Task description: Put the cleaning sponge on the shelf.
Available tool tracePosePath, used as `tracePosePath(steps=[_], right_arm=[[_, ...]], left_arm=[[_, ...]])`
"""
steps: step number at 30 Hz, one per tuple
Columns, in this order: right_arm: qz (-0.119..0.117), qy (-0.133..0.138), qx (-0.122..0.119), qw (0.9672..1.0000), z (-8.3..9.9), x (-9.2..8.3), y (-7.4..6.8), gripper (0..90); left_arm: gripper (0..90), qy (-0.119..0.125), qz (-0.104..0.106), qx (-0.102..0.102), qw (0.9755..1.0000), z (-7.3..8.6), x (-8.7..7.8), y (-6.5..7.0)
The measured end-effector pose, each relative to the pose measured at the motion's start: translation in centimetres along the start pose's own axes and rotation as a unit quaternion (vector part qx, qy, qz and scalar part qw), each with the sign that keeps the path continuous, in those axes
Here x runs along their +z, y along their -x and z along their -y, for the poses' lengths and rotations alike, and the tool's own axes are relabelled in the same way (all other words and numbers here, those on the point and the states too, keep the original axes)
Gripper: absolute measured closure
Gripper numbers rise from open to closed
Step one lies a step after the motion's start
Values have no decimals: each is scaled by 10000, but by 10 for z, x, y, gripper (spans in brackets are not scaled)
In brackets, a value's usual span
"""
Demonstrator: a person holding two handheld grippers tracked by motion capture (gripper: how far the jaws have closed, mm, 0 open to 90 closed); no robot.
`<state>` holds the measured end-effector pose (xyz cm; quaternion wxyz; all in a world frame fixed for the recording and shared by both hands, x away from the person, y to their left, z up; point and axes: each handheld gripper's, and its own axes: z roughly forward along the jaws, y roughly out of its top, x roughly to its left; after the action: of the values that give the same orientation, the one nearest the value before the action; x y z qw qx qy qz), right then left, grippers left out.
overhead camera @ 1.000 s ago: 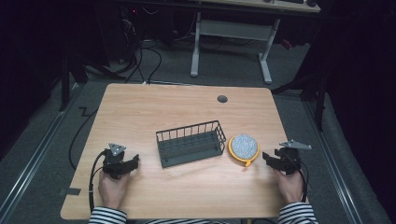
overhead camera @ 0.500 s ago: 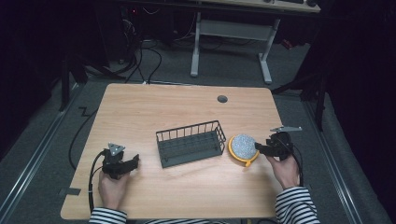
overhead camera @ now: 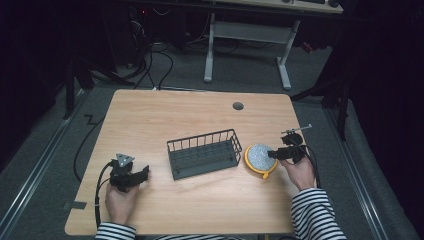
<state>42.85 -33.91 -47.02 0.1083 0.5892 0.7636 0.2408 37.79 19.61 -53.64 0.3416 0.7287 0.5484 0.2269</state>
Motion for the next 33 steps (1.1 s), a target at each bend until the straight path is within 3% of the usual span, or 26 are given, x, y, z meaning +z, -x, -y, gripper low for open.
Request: tracePosePath(steps=[9,20,32,33], right_arm=[[-148,-60,163,9997,-5,11,5,406],[-366,-186,265,9988,-6,23,7,427],[-406,-216,36,9989,-4,25,6,567],[-427,-216,19,9989,-4,25,5,622]], left_arm=[[308,0,27,14,10000,0,0,0],[308,4,30,5,10000,0,0,0],[312,-13,-13,54,10000,0,0,1],[313,-9,-12,48,10000,0,0,1]])
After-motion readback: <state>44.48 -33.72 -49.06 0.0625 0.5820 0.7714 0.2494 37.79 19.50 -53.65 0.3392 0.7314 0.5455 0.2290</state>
